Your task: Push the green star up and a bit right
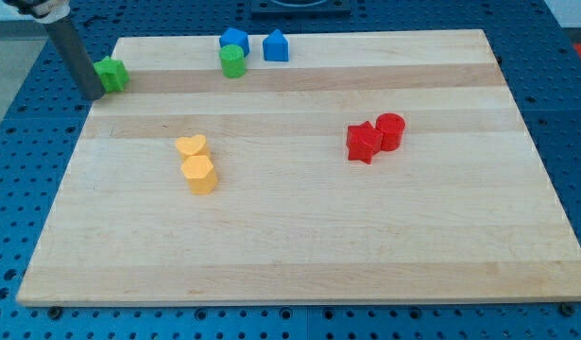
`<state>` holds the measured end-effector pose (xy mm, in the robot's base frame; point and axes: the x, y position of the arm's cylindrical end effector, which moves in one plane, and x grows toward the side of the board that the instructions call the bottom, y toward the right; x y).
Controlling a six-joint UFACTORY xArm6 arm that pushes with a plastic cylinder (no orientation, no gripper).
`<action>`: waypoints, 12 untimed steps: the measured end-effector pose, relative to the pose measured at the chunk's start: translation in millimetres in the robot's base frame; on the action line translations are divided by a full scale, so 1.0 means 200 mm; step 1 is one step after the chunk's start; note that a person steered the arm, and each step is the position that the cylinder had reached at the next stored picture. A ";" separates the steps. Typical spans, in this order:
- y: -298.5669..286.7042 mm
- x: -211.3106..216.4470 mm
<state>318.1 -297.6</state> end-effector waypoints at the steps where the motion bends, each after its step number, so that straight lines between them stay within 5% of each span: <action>1: 0.10 -0.01; 2: 0.24 -0.01; 4: -0.03 0.06; 7: -0.04 0.04; 9: -0.04 -0.12; 12: 0.19 -0.15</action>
